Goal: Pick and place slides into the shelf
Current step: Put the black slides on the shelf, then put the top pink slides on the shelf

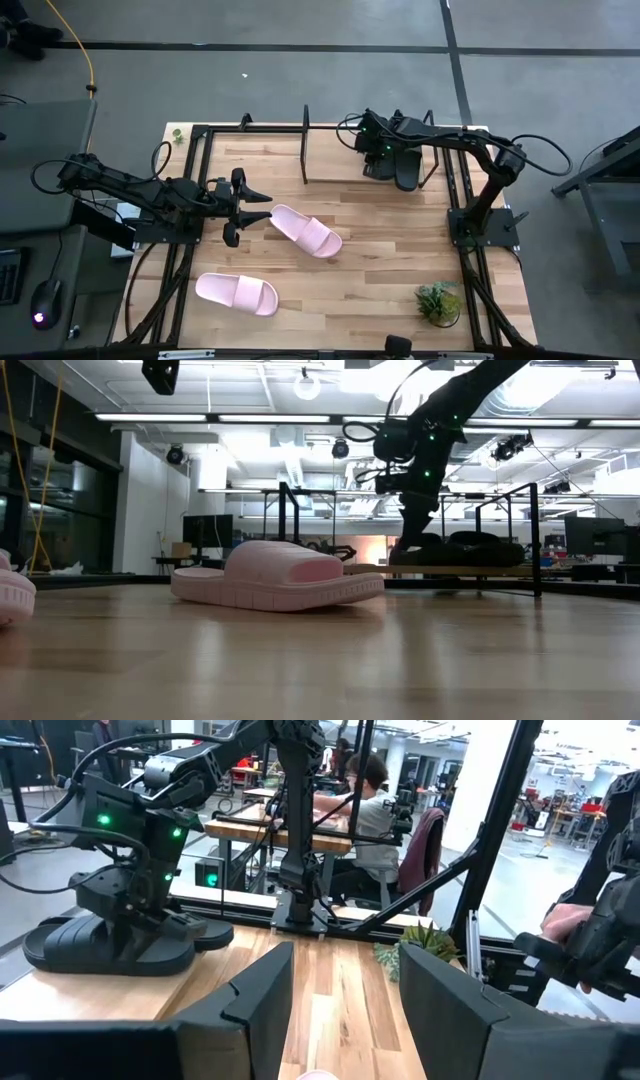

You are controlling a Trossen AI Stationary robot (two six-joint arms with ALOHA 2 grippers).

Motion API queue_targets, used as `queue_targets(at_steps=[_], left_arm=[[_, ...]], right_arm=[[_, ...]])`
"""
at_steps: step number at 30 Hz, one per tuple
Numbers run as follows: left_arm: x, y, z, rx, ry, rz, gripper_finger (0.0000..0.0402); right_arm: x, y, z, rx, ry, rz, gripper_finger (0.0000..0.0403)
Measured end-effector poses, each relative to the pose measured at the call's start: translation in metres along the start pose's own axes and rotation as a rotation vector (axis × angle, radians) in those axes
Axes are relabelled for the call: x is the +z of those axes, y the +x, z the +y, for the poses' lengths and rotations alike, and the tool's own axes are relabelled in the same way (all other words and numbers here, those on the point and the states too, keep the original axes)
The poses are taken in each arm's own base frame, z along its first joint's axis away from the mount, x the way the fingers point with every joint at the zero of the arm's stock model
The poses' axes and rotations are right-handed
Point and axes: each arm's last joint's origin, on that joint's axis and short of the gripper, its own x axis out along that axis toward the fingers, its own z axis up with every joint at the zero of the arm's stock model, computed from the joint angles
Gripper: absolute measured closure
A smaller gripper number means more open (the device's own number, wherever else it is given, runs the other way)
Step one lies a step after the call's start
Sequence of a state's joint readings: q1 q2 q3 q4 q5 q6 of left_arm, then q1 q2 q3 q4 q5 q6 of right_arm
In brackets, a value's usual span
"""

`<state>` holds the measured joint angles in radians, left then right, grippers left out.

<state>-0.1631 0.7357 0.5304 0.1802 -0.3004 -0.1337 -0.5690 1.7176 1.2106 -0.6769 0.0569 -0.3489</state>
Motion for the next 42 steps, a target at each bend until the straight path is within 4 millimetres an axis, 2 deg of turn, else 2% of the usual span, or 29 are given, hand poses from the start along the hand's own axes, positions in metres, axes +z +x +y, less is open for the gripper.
queue_targets(at_steps=[18,31,42], left_arm=[[0.0,0.0,0.0,0.0,0.001,0.0,0.0234],[0.0,0.0,0.0,0.0,0.002,0.0,0.0234],[0.0,0.0,0.0,0.001,0.004,0.005,0.0234]], right_arm=[[-0.008,-0.001,0.0,-0.064,0.052,0.106,0.0305],[0.003,0.0,0.002,-0.002,0.058,-0.03,0.0305],[0.023,-0.004,0.028,0.124,-0.018,-0.189,0.0306]])
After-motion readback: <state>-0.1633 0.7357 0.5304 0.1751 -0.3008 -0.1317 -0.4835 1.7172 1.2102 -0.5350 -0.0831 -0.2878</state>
